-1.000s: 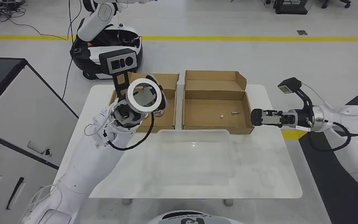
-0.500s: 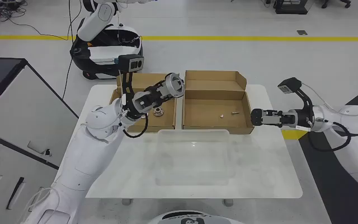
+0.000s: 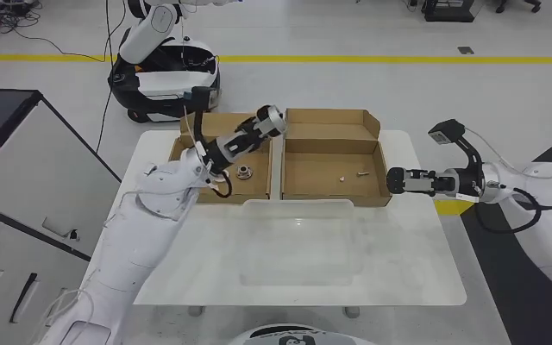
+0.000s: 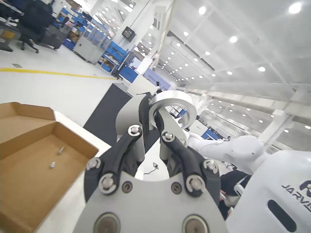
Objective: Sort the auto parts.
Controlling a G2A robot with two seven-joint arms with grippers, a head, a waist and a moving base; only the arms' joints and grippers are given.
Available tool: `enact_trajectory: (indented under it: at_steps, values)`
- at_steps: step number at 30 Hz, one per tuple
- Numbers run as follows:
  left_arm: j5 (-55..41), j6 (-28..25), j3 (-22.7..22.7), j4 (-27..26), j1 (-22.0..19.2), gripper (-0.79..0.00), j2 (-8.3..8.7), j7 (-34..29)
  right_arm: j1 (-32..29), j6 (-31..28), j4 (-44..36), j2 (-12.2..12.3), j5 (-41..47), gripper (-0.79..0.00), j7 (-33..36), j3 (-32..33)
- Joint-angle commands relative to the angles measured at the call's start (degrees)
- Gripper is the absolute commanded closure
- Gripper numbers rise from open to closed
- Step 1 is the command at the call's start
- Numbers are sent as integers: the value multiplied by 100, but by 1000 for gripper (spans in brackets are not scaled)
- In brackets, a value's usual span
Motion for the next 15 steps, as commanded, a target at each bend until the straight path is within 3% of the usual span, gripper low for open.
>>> enact_trajectory:
  at_steps: [1, 11, 15]
  values:
    - [464, 90, -42, 60, 22, 0, 11, 61, 0, 0, 0, 0, 0, -785, 0, 0]
    - [420, 38, -31, 34, 28, 0, 8, 45, 0, 0, 0, 0, 0, -785, 0, 0]
    - [866, 912, -84, 187, -74, 0, 14, 83, 0, 0, 0, 0, 0, -785, 0, 0]
